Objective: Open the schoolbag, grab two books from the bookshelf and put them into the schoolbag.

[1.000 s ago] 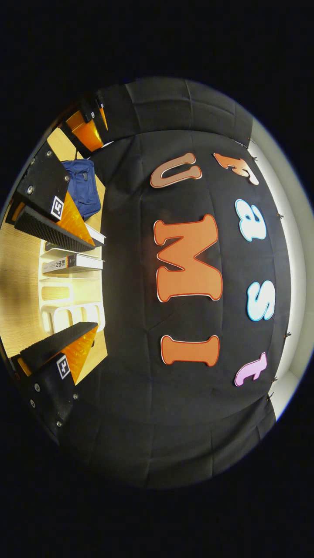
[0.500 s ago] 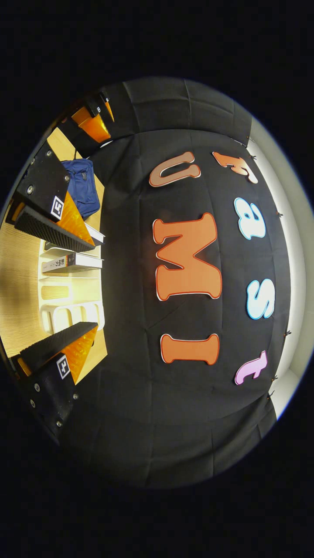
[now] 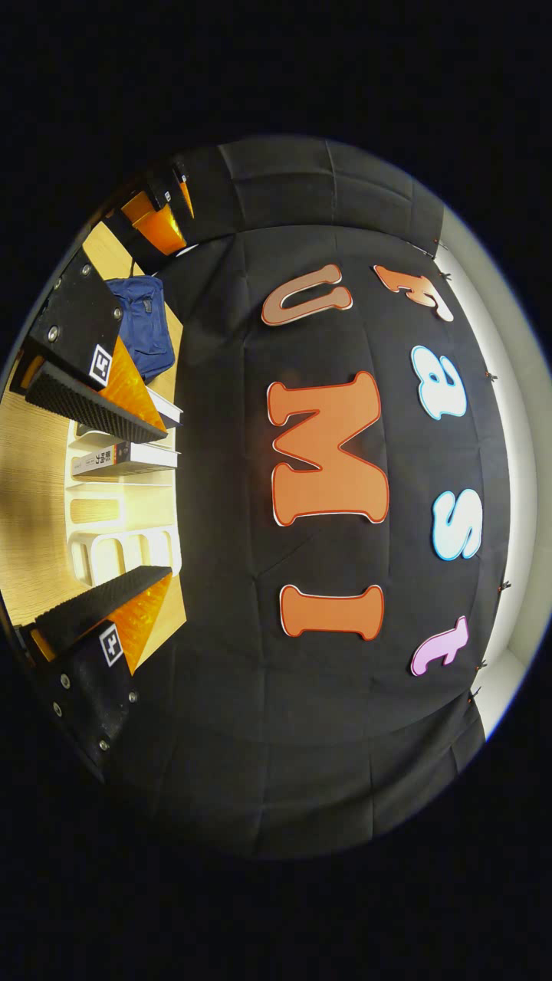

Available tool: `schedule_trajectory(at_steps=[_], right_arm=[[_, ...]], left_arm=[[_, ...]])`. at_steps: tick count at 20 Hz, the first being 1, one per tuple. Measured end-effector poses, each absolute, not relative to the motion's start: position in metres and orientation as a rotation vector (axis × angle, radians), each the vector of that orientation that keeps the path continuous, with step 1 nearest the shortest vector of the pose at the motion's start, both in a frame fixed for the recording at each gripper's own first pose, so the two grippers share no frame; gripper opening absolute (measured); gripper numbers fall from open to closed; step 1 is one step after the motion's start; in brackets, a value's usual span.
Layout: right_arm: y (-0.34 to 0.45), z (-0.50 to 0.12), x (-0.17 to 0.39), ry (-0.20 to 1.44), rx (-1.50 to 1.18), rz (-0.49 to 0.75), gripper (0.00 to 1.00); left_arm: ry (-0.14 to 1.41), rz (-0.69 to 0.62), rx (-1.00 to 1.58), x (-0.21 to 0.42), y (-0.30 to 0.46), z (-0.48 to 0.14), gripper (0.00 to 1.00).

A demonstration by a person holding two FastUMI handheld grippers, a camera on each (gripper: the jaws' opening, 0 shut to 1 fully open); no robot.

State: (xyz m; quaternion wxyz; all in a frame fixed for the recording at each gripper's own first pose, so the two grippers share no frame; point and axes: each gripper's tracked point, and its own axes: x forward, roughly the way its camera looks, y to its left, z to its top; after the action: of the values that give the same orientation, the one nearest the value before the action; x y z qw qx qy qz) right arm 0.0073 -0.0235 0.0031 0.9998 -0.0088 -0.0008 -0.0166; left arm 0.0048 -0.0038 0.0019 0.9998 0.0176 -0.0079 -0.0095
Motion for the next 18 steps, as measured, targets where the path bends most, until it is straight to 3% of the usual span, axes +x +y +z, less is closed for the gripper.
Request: schedule_trajectory(at_steps=[6,13,14,15,18], right_arm=[[-0.026,-0.006,0.011,0.018,-0.017,-0.044,0.96],[-0.048,-0.032,0.012,0.074,-0.028,-0.107,0.96],[-0.051,-0.035,0.012,0.081,-0.031,-0.119,0.97],[-0.056,-0.039,0.011,0.089,-0.031,-0.13,0.97],[-0.069,-0.049,0.011,0.116,-0.025,-0.173,0.96]], left_arm=[[0.032,-0.035,0.131,0.011,-0.009,-0.02,0.95],[0.156,-0.048,0.35,0.029,-0.02,-0.092,0.95],[0.177,-0.059,0.368,0.031,-0.024,-0.104,1.0],[0.197,-0.068,0.386,0.035,-0.025,-0.116,0.95],[0.256,-0.088,0.463,0.049,-0.03,-0.155,0.95]])
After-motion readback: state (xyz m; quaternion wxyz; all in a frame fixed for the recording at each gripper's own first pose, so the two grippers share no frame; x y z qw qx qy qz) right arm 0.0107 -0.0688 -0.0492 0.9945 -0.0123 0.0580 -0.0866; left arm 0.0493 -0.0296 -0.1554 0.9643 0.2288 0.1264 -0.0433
